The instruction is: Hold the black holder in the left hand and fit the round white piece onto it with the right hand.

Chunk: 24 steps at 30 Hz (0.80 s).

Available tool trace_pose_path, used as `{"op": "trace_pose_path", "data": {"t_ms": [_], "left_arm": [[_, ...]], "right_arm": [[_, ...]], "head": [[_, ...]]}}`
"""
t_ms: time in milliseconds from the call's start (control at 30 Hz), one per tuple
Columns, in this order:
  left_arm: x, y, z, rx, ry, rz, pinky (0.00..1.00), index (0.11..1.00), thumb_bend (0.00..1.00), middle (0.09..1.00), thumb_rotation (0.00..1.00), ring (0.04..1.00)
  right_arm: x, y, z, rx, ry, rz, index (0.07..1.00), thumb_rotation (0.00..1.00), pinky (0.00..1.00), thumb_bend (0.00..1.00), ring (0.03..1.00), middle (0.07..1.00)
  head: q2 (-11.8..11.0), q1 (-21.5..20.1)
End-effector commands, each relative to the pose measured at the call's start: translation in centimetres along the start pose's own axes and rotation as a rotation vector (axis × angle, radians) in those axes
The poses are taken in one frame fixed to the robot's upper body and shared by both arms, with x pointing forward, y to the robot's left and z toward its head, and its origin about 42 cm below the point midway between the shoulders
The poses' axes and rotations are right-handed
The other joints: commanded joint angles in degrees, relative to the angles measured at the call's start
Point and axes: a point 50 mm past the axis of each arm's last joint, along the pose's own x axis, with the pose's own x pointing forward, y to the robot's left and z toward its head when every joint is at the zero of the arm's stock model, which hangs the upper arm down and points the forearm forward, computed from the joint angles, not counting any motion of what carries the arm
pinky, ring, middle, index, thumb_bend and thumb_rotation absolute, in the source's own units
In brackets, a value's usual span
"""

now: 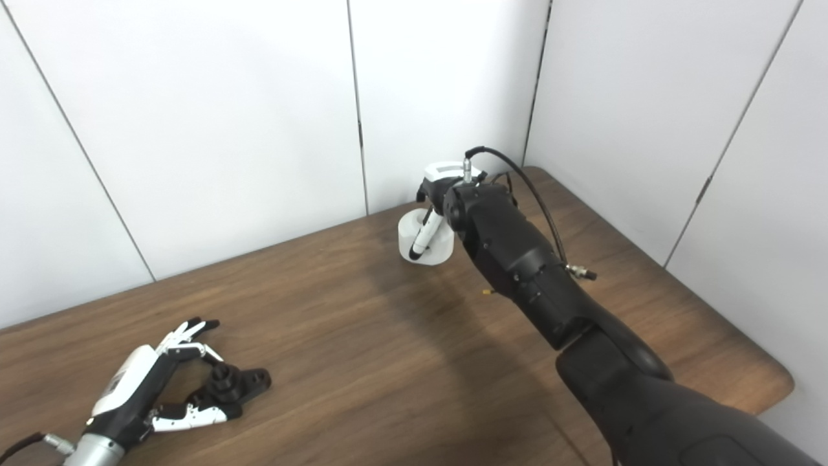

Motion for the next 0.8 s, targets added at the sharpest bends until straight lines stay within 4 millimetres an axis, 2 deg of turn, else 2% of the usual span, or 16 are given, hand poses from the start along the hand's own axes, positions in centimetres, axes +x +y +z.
{"op": "trace_pose_path", "data": {"t_ms": [0, 200, 433, 567, 767], "left_arm": [[-4.8, -6.0, -3.1, -0.033, 0.18, -0.215, 1.0, 0.481, 0.52, 0.931, 0.06, 1.0], [-4.8, -5.9, -3.3, -0.034, 0.183, -0.215, 1.0, 0.481, 0.52, 0.93, 0.06, 1.0], [-5.0, -5.8, -3.3, -0.04, 0.183, -0.213, 1.0, 0.481, 0.52, 0.929, 0.06, 1.0], [-5.0, -5.8, -3.3, -0.033, 0.186, -0.217, 1.0, 0.481, 0.52, 0.929, 0.06, 1.0], [-5.1, -5.9, -3.3, -0.034, 0.187, -0.223, 1.0, 0.481, 0.52, 0.931, 0.06, 1.0]], "right_arm": [[-0.4, -3.4, -0.2, -0.014, 0.005, -0.101, 0.833, 0.37, 0.9, 0.95, 0.985, 0.99], [-0.5, -3.3, -0.8, -0.067, 0.018, -0.102, 0.772, 0.38, 0.88, 0.95, 0.975, 0.975], [-0.7, -3.3, -1.2, -0.069, 0.023, -0.093, 0.772, 0.37, 0.89, 0.94, 0.967, 0.969], [-0.7, -3.3, -1.4, -0.071, 0.028, -0.092, 0.728, 0.38, 0.88, 0.94, 0.954, 0.963], [-0.9, -3.3, -1.7, -0.067, 0.032, -0.083, 0.743, 0.37, 0.86, 0.93, 0.946, 0.958]], "head": [[0.1, 0.0], [0.3, -0.1], [0.4, -0.2], [0.7, -0.2], [0.7, -0.1]]}}
